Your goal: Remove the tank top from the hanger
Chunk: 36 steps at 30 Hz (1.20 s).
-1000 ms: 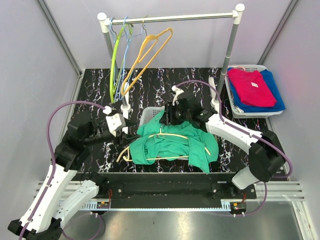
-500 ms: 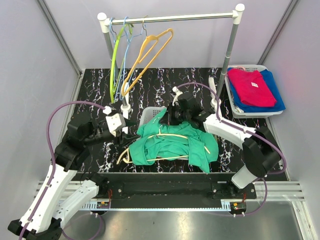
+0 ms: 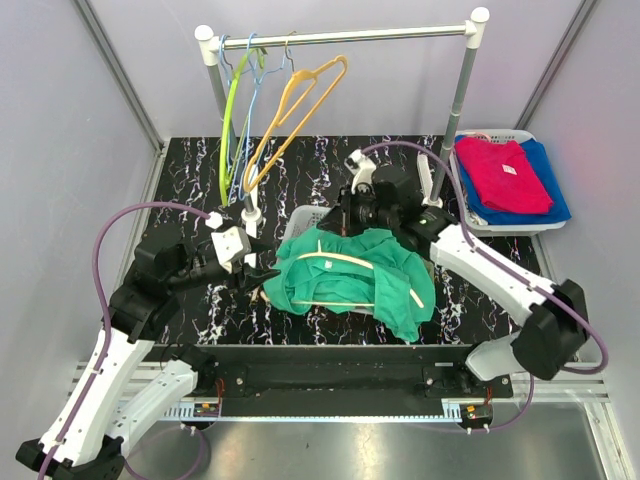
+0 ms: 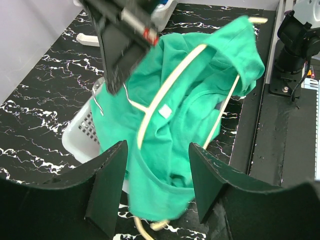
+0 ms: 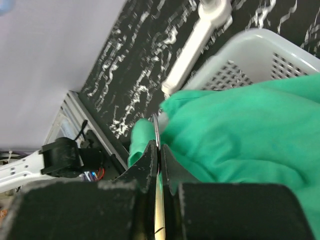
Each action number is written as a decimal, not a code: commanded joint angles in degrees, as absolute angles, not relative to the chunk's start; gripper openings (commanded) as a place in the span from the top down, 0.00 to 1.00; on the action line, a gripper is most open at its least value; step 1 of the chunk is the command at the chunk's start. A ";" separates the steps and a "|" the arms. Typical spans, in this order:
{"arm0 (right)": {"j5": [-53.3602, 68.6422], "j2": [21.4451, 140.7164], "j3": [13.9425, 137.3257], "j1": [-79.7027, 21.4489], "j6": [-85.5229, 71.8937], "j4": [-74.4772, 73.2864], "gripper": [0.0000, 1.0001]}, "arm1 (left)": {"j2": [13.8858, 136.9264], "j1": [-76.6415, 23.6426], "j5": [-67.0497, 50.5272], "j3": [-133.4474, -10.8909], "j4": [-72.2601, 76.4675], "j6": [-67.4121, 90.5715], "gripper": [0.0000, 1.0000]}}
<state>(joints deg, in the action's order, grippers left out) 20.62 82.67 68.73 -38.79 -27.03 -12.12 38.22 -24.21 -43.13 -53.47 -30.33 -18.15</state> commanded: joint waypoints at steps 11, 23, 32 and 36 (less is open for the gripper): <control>28.38 73.13 75.50 -38.41 -20.31 -5.89 0.99 | 37.79 -23.82 -44.56 -54.49 -28.56 -18.81 0.40; 41.04 66.71 75.23 -38.41 -16.96 1.23 1.00 | 45.44 -24.26 -51.22 -62.05 -28.56 -18.90 0.30; 45.17 67.15 75.85 -38.50 -19.42 3.43 1.00 | 48.16 -25.31 -51.34 -65.91 -28.22 -19.16 0.26; 45.97 66.53 75.41 -38.50 -19.51 4.04 1.00 | 49.83 -25.40 -52.20 -68.11 -27.69 -18.55 0.27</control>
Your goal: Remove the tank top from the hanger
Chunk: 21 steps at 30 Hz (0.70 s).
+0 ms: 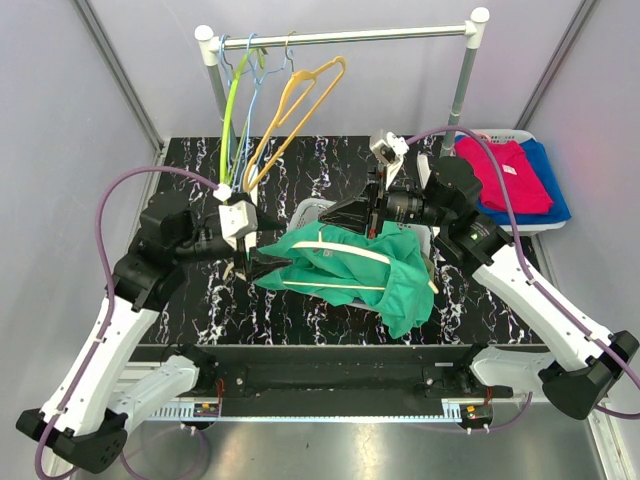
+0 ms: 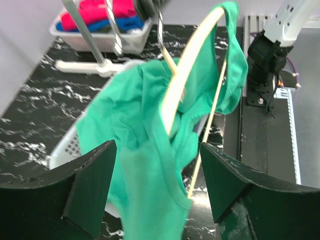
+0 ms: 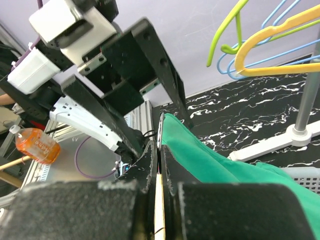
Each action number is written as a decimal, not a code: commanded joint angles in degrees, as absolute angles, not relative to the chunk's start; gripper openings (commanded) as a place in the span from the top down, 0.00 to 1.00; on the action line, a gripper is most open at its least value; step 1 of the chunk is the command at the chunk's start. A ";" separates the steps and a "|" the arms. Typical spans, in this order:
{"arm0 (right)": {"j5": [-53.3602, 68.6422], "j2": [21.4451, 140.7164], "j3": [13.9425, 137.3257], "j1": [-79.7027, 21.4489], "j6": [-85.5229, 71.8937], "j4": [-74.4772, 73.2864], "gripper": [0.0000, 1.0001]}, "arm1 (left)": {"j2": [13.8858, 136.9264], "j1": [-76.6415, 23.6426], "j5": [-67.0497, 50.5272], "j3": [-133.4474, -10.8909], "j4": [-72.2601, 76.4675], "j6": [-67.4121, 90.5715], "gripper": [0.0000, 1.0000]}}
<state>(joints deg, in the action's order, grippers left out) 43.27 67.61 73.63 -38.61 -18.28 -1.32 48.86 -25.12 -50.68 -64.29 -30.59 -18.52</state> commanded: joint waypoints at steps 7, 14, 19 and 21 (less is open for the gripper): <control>46.93 67.15 78.83 -38.50 -19.16 5.10 1.00 | 50.54 -25.84 -55.89 -65.40 -27.60 -15.65 0.33; 48.43 69.60 80.69 -38.50 -21.00 8.42 1.00 | 51.15 -26.10 -57.66 -66.00 -27.69 -14.68 0.51; 49.66 71.36 79.63 -39.02 -23.81 12.82 1.00 | 51.94 -26.02 -57.48 -66.88 -27.16 -14.50 0.92; 49.66 72.33 79.45 -39.55 -23.73 12.66 1.00 | 52.03 -26.10 -57.30 -67.32 -26.72 -14.41 0.96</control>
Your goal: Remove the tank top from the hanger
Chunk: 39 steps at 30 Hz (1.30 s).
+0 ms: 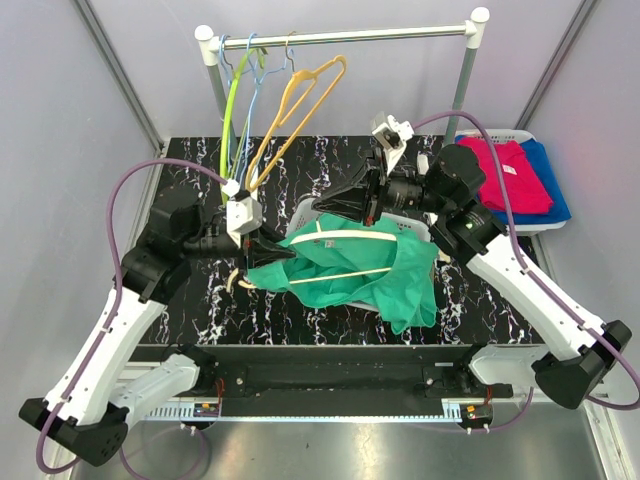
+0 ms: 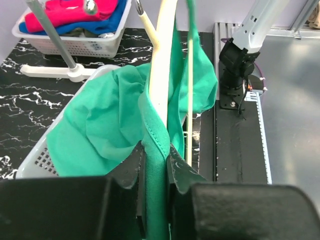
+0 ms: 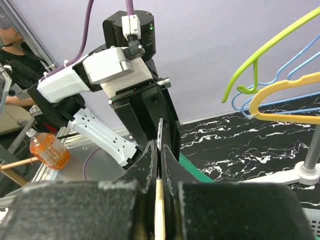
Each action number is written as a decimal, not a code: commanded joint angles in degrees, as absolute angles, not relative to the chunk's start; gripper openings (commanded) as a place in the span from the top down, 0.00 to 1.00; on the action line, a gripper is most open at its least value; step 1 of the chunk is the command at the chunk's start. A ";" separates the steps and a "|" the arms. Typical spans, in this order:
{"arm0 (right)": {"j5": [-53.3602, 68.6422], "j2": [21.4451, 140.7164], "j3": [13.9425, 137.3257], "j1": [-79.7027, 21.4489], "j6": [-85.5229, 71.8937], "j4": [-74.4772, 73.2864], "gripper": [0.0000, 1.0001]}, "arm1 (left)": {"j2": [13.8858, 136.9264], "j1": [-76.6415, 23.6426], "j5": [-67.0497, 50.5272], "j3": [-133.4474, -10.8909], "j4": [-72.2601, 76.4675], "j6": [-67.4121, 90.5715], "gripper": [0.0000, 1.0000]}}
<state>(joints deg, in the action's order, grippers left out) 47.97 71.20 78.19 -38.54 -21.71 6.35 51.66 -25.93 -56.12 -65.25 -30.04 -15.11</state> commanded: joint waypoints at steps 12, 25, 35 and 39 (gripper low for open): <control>14.80 60.40 74.46 -40.43 -9.94 -9.58 0.32 | 47.90 -25.40 -43.78 -67.68 -28.65 -19.86 1.00; 0.26 30.51 50.03 -40.43 -22.49 -16.53 0.29 | 48.16 -25.05 -42.62 -67.85 -28.30 -21.89 1.00; 1.23 28.65 40.17 -40.43 -26.02 -13.27 0.28 | 49.48 -23.38 -45.08 -75.32 -29.00 -19.43 1.00; -0.87 28.48 39.81 -40.43 -25.31 -13.80 0.25 | 48.52 -23.12 -46.93 -74.27 -29.09 -18.55 1.00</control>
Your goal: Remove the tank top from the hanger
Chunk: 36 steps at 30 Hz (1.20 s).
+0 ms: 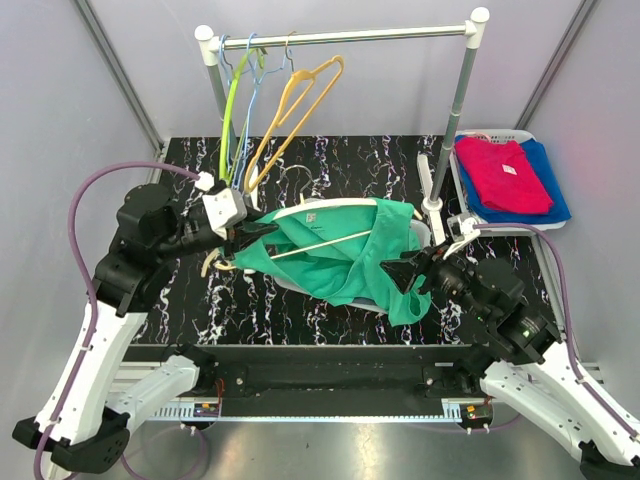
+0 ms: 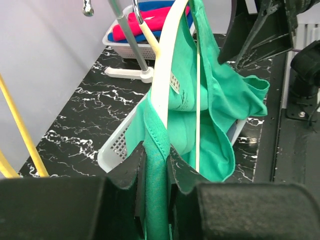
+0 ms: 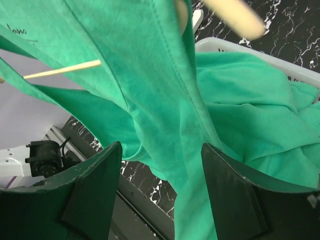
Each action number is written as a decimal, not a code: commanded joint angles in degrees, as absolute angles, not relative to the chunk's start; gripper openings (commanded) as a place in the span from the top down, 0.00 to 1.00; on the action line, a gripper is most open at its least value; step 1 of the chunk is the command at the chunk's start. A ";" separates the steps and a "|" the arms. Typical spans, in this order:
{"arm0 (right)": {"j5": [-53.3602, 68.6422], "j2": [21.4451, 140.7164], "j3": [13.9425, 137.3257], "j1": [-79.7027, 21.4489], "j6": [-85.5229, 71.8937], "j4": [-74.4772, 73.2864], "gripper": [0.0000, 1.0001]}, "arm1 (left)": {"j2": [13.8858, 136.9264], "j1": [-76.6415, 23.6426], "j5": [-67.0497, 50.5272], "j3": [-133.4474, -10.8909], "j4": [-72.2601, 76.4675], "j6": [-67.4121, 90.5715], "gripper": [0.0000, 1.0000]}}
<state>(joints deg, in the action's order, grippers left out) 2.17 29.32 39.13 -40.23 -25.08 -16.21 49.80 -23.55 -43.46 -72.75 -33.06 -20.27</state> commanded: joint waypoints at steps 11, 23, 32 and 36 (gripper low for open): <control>-9.66 25.84 42.71 -40.34 -19.43 -16.26 0.20 | 46.93 -22.94 -47.46 -72.42 -29.09 -18.19 1.00; 1.30 31.28 40.87 -40.43 -22.23 -7.03 0.31 | 46.67 -22.76 -48.08 -71.98 -29.00 -17.93 1.00; -1.39 32.00 43.15 -40.34 -25.49 -13.87 1.00 | 46.05 -22.76 -48.25 -70.67 -27.95 -17.67 0.99; -12.87 27.00 45.69 -40.34 -26.98 -17.57 1.00 | 45.79 -22.68 -48.25 -70.49 -27.69 -17.58 0.98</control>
